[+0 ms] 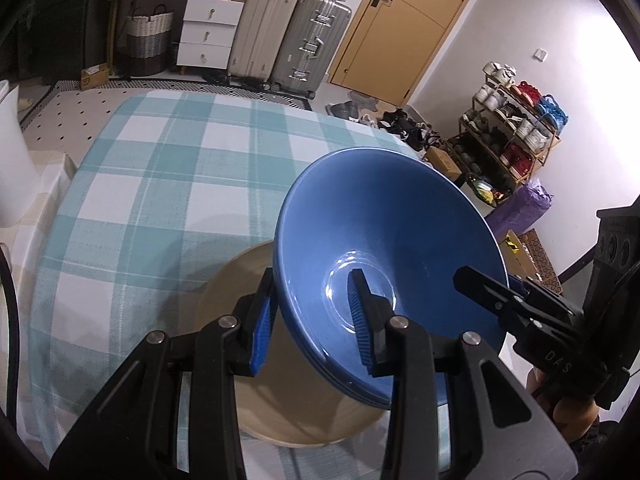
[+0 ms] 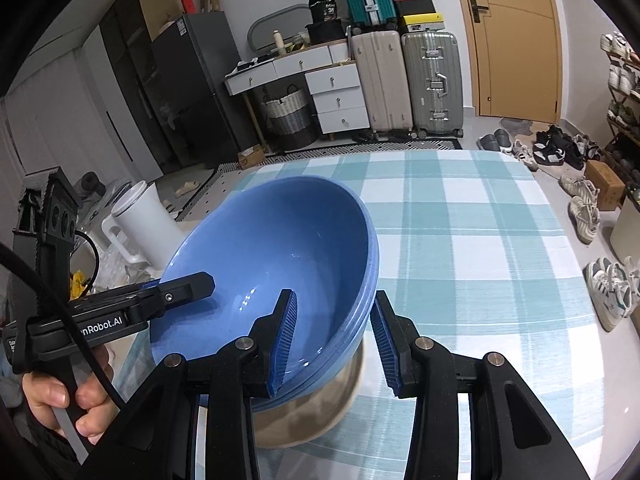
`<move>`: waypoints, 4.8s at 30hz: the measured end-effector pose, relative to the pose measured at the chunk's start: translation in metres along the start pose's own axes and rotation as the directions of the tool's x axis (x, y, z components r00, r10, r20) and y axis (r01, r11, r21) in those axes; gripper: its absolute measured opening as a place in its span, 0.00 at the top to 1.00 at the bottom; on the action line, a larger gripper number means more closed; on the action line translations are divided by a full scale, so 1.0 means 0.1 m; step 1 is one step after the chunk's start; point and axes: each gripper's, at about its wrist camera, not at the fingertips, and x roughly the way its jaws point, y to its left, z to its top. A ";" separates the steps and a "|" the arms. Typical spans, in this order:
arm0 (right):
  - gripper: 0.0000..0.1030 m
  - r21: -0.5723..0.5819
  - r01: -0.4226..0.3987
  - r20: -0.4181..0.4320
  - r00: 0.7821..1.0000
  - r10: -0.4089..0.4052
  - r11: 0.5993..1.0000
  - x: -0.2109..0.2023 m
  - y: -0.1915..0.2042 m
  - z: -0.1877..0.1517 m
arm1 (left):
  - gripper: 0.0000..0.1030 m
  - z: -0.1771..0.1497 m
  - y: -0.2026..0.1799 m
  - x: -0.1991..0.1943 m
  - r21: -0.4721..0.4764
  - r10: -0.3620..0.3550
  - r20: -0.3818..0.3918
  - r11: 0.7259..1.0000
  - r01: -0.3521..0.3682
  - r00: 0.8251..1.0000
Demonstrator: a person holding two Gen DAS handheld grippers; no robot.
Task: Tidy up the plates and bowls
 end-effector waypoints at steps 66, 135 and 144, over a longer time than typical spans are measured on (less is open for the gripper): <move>0.01 -0.190 -0.131 0.160 0.974 0.162 0.973 -0.15 -0.18 -0.49 | 0.01 -0.50 0.66 -0.31 0.132 0.104 0.255 0.981 -0.141 0.961; 0.01 -0.323 -0.142 0.334 0.908 0.253 0.936 -0.29 -0.35 -1.28 | 0.01 -1.19 0.94 -0.28 0.225 -0.011 0.465 0.969 -0.106 0.885; 0.01 -0.325 -0.142 0.333 0.908 0.254 0.935 -0.28 -0.35 -1.28 | 0.01 -1.19 0.95 -0.26 0.225 -0.011 0.465 0.969 -0.106 0.885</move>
